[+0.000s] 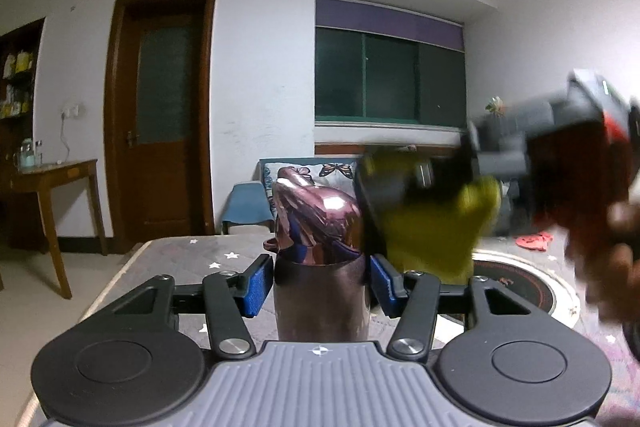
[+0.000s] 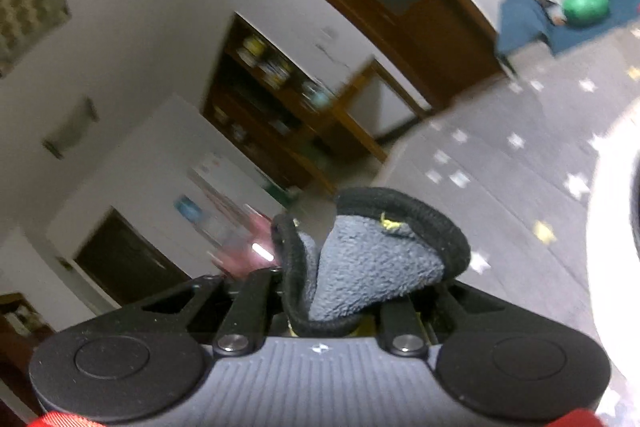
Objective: Clean container
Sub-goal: 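Press the sponge over the cat-ear cap with the right gripper, then wipe the cat-ear cap with the right gripper's sponge while the left gripper holds the bottle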
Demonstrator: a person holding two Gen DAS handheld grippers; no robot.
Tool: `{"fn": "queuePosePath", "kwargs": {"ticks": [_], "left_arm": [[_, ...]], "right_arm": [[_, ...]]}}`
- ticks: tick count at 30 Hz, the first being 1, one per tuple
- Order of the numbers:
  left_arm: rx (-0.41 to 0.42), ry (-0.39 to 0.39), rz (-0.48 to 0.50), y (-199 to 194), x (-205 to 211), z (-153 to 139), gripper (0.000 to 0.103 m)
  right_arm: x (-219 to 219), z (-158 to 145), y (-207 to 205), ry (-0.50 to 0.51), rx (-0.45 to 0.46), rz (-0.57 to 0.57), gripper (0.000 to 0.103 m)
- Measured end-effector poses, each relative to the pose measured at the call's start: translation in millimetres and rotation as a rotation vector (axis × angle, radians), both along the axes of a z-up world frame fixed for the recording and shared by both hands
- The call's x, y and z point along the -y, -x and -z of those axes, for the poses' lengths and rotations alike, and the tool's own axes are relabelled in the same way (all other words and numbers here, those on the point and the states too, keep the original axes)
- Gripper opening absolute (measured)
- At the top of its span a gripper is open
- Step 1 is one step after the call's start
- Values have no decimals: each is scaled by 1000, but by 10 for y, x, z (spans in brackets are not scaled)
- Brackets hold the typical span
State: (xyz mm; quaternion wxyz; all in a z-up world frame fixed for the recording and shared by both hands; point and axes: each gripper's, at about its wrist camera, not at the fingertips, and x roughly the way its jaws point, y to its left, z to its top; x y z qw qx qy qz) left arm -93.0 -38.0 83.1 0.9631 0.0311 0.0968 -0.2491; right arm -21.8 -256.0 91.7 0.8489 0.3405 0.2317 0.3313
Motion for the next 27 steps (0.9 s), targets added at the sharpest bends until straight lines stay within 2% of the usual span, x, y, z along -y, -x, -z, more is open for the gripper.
{"fn": "queuePosePath", "kwargs": {"ticks": [5, 9, 11, 18, 24, 27], "left_arm": [[-1, -8, 30, -30, -51, -13, 56], [-4, 3, 46, -68, -98, -21, 56], [-4, 4, 49, -78, -99, -24, 56], [6, -10, 64, -111, -70, -7, 56], [-6, -5, 60, -182, -74, -14, 56], [-8, -11, 55, -191, -55, -20, 57]], "right_arm": [[-84, -126, -119, -22, 35, -12, 15], [-122, 51, -257, -33, -24, 0, 15], [-102, 232, -315, -39, -78, 13, 15], [-76, 795, -402, 32, -229, 55, 15], [-26, 1038, -226, 116, -275, 61, 15], [-83, 1067, -58, 198, -265, 41, 15]]}}
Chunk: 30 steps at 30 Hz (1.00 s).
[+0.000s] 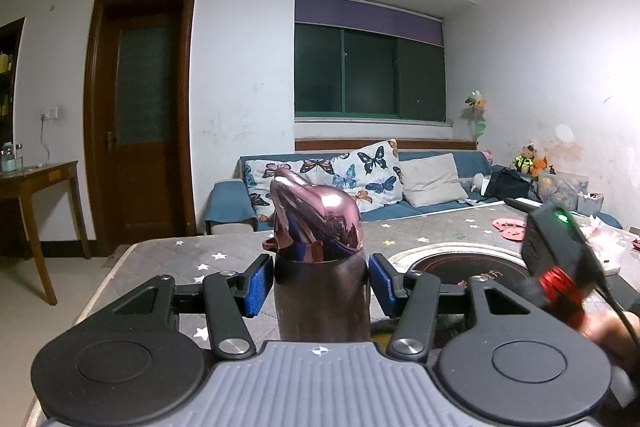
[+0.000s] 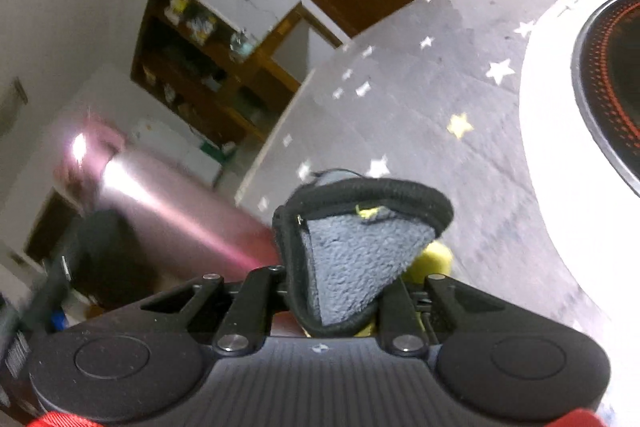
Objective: Clean container
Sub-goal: 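Wipe the cat-ear cap with the right gripper's sponge while the left gripper holds the bottle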
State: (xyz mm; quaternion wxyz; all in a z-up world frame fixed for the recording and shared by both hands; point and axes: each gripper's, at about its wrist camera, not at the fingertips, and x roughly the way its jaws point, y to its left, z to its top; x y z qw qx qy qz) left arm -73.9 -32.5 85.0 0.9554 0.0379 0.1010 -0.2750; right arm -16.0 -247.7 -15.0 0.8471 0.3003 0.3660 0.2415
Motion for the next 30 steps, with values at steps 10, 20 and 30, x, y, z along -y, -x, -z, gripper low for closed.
{"fn": "queuePosePath", "kwargs": {"ticks": [10, 20, 30], "left_arm": [[-22, -7, -25, -58, 44, -28, 59], [-14, -18, -22, -31, 49, -7, 59], [-4, -16, -25, -18, 36, 20, 59]], "right_arm": [[-372, -380, 398, 116, 133, -193, 16], [-592, -414, 430, 110, 169, -270, 15], [-261, -351, 485, 64, 109, -135, 14]]}}
